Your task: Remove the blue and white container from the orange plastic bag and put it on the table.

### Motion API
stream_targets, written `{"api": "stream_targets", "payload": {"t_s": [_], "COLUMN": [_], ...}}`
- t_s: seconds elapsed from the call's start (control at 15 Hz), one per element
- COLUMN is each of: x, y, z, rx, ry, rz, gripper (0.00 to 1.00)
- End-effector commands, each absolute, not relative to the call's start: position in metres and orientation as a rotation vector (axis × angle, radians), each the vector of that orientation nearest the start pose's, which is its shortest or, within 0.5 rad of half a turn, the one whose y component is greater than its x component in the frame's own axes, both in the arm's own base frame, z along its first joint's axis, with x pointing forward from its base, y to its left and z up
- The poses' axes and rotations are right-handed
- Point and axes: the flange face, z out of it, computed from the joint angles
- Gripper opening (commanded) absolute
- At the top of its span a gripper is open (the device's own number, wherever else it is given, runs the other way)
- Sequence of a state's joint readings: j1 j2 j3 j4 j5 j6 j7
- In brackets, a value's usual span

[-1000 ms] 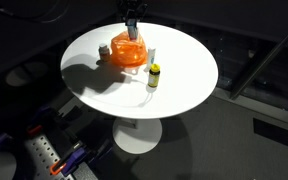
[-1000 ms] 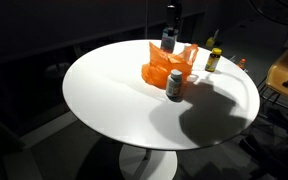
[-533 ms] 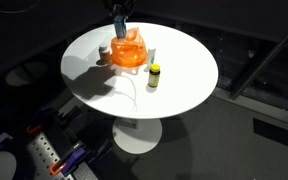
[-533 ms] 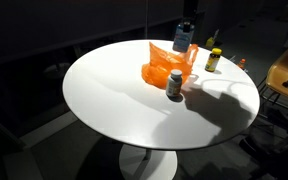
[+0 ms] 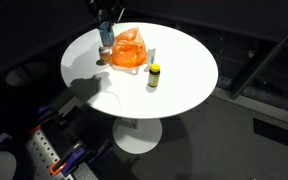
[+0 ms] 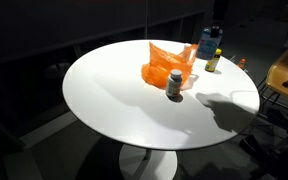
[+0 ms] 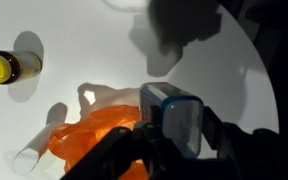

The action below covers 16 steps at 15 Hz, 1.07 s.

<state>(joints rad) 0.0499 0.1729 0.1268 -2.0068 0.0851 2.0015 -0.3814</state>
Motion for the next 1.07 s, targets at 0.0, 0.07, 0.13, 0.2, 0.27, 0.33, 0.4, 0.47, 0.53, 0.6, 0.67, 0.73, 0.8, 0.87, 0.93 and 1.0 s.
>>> {"api": "stream_targets", "payload": {"t_s": [0.0,0.07,0.13,0.2,0.27,0.33,0.4,0.47,0.53,0.6,0.67,0.73,0.8,0.87,0.93,1.0], "x": [0.542,0.545,0.547,0.549,0.553,0.556,0.559,0.560,0.562,0.563,0.563,0.564,0.565,0.568,0.569,0.572], "y": [0.096,0.096,0.097,0.097,0.099,0.101,0.103,0.105,0.106,0.108,0.109,0.110,0.111,0.110,0.110,0.108], "z": [0.343,0.333,0.325,0.316,0.308,0.301,0.294,0.287,0.280,0.273,0.267,0.261,0.257,0.251,0.247,0.243], "rx": [-2.912,-2.911,-2.904,-2.904,-2.894,-2.881,-2.861,-2.846,-2.829,-2.807,-2.795,-2.796,-2.789,-2.797,-2.800,-2.817], "ry": [-0.753,-0.752,-0.753,-0.748,-0.749,-0.752,-0.758,-0.754,-0.748,-0.742,-0.737,-0.729,-0.726,-0.715,-0.710,-0.697], "rz": [0.223,0.221,0.222,0.210,0.206,0.198,0.194,0.195,0.202,0.216,0.226,0.233,0.244,0.255,0.267,0.279], "gripper": [0.21,0.21,0.21,0.21,0.21,0.21,0.21,0.21,0.21,0.21,0.21,0.21,0.21,0.21,0.21,0.21]}}
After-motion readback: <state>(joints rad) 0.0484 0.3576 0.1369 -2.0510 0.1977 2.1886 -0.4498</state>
